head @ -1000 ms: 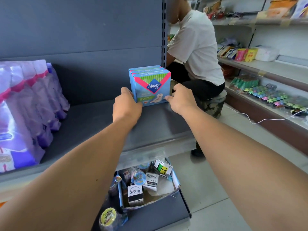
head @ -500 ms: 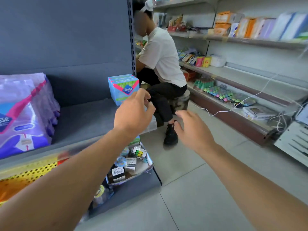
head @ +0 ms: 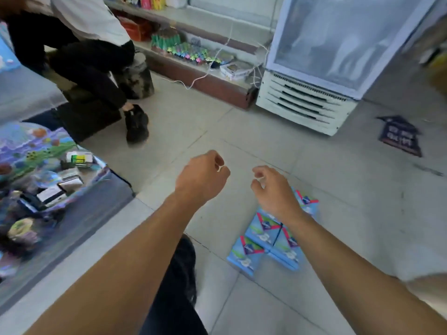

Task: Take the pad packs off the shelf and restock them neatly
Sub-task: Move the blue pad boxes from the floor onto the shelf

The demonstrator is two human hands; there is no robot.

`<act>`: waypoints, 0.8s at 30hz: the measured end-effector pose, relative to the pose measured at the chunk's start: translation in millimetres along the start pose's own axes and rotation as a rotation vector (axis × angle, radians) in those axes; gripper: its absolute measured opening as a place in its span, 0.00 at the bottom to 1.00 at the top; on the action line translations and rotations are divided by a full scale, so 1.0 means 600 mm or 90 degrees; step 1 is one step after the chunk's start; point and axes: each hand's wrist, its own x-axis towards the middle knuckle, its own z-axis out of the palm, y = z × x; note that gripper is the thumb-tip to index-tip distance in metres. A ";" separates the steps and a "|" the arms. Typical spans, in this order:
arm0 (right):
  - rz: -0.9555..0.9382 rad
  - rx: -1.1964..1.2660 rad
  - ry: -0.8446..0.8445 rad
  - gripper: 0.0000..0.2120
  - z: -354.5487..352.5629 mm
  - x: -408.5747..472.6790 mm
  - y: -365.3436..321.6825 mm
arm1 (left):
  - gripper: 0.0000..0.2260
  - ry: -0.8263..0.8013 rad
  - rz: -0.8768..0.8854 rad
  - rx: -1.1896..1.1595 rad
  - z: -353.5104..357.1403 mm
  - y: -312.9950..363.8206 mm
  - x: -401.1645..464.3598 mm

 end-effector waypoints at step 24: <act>0.731 0.281 -0.169 0.23 0.338 -0.165 0.463 | 0.20 -0.387 -0.270 -0.012 0.597 -0.231 -0.004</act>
